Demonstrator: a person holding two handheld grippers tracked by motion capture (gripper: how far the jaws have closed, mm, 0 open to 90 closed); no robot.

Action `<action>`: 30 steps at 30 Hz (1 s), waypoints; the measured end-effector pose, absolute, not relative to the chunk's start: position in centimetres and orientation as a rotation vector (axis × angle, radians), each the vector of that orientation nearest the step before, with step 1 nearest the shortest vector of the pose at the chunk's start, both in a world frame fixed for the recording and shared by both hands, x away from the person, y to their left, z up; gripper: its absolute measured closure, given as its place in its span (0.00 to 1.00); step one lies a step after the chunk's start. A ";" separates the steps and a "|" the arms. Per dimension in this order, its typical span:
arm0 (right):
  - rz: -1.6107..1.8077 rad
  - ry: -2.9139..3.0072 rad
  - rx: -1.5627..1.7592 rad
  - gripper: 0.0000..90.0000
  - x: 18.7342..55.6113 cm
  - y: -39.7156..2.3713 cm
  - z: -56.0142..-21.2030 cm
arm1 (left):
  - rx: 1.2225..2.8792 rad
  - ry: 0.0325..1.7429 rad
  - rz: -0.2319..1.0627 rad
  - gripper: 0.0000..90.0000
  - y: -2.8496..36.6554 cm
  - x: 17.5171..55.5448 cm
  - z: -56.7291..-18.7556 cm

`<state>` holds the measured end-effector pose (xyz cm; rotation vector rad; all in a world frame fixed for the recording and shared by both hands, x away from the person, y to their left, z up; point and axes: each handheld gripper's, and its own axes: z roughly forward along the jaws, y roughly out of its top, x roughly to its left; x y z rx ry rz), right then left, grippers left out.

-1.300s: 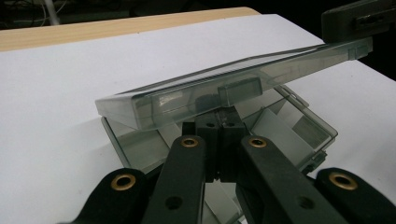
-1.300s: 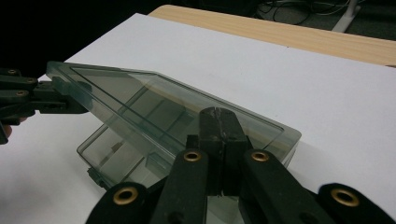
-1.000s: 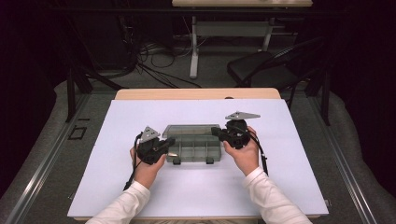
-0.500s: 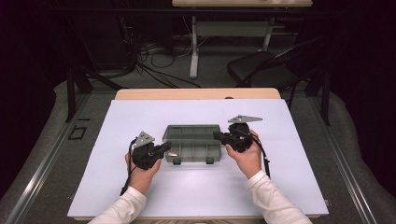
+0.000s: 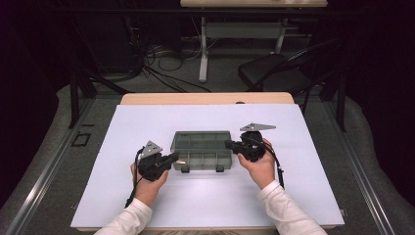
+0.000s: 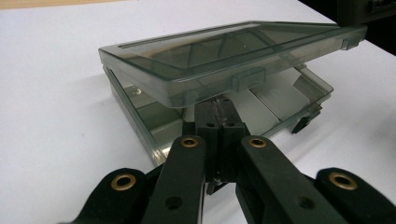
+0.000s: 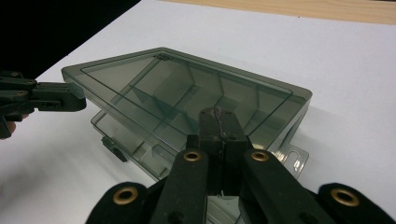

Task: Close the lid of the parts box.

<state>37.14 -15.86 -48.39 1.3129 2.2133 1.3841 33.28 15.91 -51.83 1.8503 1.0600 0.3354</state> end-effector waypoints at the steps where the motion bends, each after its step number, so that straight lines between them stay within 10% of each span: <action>1: 1.384 2.214 1.315 1.00 37.1 -15.8 -48.4 | 1.852 1.060 0.336 1.00 15.9 33.2 -51.8; 30: 1.324 2.256 1.332 1.00 36.5 -15.3 -49.5 | 1.895 1.051 0.320 1.00 16.0 32.0 -52.4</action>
